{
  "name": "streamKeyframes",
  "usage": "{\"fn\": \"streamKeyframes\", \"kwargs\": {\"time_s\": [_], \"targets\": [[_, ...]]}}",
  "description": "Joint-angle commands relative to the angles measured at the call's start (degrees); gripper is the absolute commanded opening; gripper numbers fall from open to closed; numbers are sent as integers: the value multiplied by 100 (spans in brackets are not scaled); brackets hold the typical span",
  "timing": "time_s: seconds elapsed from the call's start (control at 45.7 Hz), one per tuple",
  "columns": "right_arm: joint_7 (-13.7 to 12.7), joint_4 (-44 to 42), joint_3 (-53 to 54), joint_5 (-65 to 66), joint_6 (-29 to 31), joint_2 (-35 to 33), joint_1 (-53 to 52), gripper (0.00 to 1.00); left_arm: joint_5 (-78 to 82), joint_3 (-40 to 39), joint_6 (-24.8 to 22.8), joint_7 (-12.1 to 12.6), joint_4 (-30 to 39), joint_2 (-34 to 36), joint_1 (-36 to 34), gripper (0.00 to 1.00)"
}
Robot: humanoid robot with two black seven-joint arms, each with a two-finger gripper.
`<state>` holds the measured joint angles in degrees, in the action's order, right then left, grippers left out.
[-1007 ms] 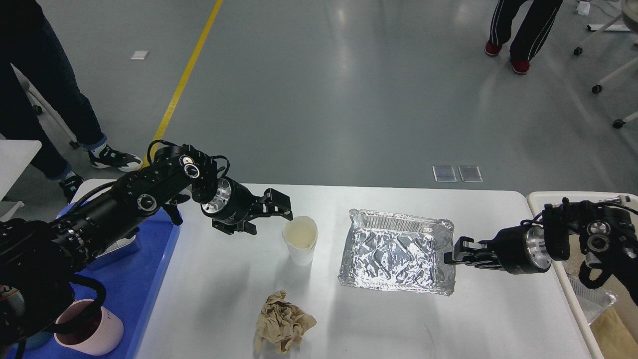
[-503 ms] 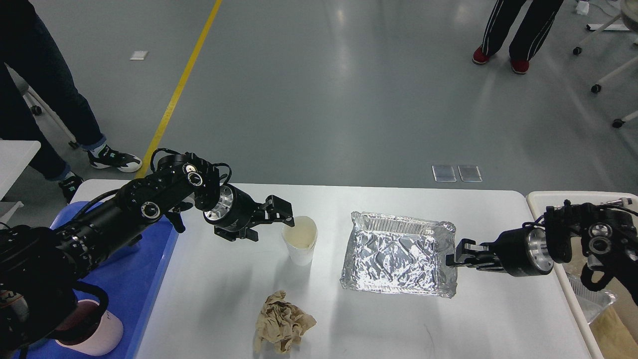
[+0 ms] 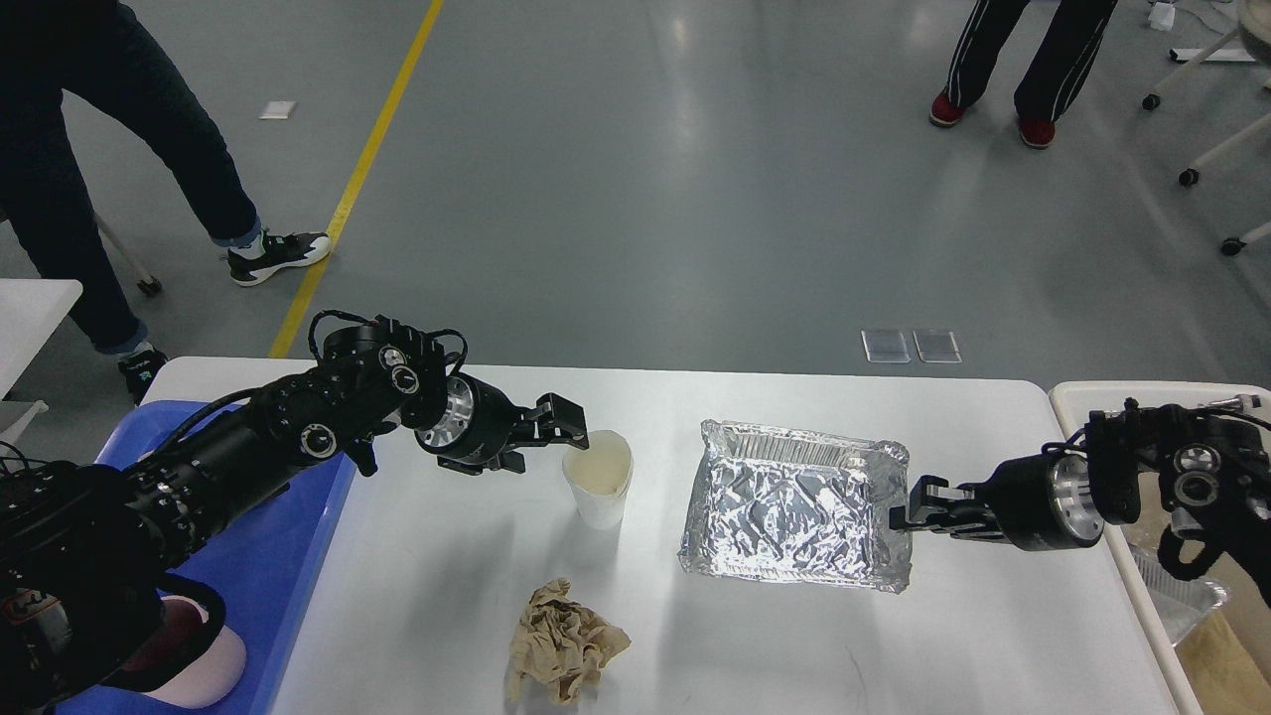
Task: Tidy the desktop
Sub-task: 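Close the left gripper around the white paper cup, then lift the paper cup high and swing it over the foil tray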
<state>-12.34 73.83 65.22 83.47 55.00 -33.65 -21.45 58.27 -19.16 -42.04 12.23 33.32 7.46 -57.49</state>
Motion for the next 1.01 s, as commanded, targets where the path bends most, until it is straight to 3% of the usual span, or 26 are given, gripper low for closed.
{"fn": "streamKeyframes", "kwargs": {"time_s": [0.0,0.263,0.35,0.416,0.482,0.569,0.722,0.985], "targets": [[4,9,26,-6,0,-1,26,0,-8,123,-208,-1,-1,9,-17,75],[4,17,52,3,0,-1,114,0,9,167,-252,-1,-1,-105,10,68],[4,17,52,3,0,-1,141,0,9,246,-261,-1,-1,-105,1,57],[4,17,52,3,0,-1,150,0,1,334,-138,-45,-9,-122,18,40],[4,17,52,3,0,8,150,0,-8,360,90,-167,-53,-158,71,38],[4,17,52,3,0,8,150,0,1,369,-5,-203,-80,-140,71,33],[4,17,52,3,0,8,185,0,106,422,-23,-133,-88,-140,54,0],[4,17,70,3,0,8,185,0,203,440,-181,-115,-9,-26,9,0]]}}
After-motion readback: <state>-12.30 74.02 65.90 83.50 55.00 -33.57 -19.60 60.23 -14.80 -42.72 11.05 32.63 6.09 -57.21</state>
